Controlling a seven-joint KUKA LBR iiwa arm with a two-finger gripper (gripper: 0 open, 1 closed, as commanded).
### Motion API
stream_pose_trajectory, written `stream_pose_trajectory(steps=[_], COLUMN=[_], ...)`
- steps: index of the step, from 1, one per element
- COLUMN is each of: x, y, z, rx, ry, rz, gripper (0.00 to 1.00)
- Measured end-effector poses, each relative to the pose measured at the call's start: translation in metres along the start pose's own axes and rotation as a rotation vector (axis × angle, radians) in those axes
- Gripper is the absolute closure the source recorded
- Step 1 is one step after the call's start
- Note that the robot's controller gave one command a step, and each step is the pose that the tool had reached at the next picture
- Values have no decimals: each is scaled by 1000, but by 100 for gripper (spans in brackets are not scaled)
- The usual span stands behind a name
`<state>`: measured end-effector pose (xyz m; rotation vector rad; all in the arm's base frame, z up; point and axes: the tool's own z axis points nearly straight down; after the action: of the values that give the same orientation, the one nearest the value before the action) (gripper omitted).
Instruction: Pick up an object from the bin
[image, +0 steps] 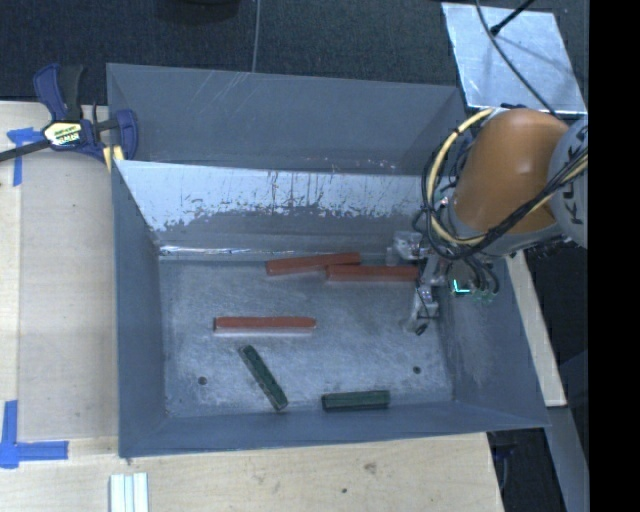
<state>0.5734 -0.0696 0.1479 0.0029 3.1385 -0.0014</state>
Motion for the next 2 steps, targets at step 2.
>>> stream_pose_trajectory(steps=[2], x=[-53], y=[74], z=[77], rx=[4], ry=[7], rz=[127], gripper=[0])
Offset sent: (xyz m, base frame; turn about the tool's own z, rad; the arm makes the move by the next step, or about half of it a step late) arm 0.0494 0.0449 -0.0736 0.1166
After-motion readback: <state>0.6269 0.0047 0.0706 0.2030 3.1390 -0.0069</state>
